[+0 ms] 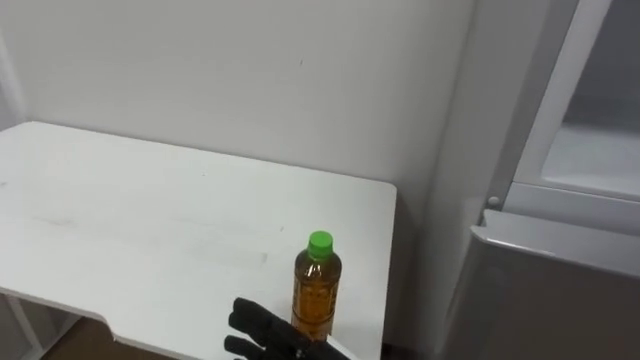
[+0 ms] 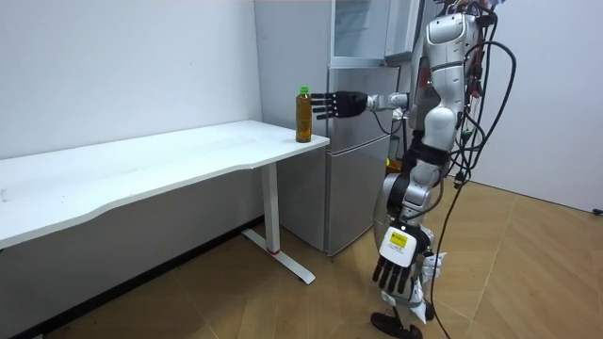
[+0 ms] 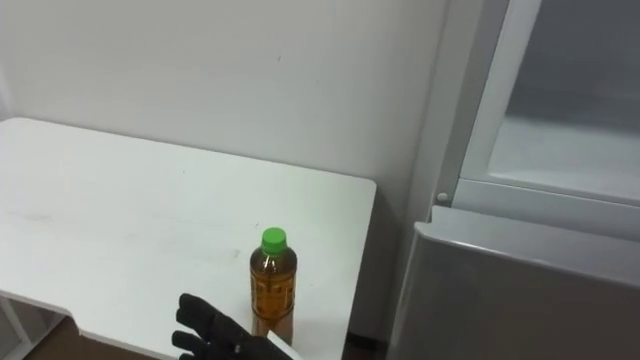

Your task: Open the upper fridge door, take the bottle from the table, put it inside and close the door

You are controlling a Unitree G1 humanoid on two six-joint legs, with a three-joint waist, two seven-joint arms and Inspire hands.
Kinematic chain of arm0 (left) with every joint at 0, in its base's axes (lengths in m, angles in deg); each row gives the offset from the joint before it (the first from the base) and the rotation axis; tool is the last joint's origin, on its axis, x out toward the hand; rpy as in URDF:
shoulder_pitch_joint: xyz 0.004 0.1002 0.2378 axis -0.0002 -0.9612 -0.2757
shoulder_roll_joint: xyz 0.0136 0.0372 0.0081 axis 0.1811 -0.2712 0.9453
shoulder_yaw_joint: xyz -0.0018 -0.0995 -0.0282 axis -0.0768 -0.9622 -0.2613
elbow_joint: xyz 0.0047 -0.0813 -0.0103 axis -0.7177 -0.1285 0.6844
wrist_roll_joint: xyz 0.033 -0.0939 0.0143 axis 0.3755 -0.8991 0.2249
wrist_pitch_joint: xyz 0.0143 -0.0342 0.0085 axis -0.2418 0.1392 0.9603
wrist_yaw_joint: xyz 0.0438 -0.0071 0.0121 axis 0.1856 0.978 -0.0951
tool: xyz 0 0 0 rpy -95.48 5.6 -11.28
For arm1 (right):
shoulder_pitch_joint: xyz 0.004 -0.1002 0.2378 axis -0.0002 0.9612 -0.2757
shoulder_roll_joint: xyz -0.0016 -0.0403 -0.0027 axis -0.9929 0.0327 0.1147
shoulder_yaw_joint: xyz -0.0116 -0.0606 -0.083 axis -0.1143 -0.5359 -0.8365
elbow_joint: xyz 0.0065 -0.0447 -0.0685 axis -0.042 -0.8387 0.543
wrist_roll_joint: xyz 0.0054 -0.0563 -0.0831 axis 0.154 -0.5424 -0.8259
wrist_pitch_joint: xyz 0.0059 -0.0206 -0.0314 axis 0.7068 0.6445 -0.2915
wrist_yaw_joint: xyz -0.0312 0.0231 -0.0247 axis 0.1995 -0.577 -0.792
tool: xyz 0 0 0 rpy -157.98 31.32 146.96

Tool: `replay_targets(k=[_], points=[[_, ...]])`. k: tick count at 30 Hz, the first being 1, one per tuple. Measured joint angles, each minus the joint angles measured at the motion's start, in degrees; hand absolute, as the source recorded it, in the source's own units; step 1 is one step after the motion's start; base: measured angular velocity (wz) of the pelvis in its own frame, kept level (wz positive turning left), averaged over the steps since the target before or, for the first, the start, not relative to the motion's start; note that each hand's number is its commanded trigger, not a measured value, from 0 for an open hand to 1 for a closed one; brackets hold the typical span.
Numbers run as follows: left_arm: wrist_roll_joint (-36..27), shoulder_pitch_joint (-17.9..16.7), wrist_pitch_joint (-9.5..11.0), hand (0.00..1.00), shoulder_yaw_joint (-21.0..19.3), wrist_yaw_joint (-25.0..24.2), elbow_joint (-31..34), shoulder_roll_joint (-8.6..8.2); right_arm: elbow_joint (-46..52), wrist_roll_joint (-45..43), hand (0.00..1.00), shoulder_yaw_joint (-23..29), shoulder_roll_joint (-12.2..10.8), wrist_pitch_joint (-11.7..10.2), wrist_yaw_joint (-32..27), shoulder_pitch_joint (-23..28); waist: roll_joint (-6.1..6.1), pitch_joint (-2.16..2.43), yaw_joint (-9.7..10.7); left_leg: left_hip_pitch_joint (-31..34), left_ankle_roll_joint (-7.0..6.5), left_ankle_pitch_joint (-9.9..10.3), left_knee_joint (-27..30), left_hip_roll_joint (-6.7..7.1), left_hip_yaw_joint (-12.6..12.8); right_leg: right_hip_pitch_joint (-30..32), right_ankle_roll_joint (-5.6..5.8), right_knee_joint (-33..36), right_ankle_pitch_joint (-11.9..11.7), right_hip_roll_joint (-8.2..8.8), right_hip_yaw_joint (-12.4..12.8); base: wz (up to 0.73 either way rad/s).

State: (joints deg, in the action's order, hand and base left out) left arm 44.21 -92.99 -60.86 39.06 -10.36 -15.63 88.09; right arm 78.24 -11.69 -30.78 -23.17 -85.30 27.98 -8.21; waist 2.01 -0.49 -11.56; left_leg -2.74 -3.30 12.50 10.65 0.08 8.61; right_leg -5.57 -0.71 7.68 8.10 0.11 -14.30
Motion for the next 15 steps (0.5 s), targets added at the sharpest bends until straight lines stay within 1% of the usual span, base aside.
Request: replay_targets(k=[3,7,15], points=[[0.03,0.47,-0.24,0.00,0.29,-0.12,0.26,-0.29,1.59,0.01,0.00,0.04,-0.02,0.31,0.37,-1.41,-0.39,-0.12,-0.08,0.17,0.00,0.00,-0.01,0.00,0.03,0.23,0.00,0.04,0.00,0.02,0.00,0.00],[0.02,0.75,-0.19,0.00,0.30,-0.12,0.43,-0.27,3.48,0.08,0.00,0.10,-0.19,0.35,0.49,-2.08,-0.68,0.06,0.07,0.15,0.00,0.00,0.01,0.00,0.03,0.20,0.00,0.07,0.00,0.03,0.01,0.00],[0.03,0.82,-0.06,0.00,0.29,-0.13,0.72,-0.22,4.04,0.16,0.00,0.14,-0.17,0.39,0.91,-2.09,-0.72,0.08,0.11,-0.04,0.00,0.00,0.06,0.01,0.03,-0.02,0.00,0.07,0.00,0.03,0.05,0.00]])
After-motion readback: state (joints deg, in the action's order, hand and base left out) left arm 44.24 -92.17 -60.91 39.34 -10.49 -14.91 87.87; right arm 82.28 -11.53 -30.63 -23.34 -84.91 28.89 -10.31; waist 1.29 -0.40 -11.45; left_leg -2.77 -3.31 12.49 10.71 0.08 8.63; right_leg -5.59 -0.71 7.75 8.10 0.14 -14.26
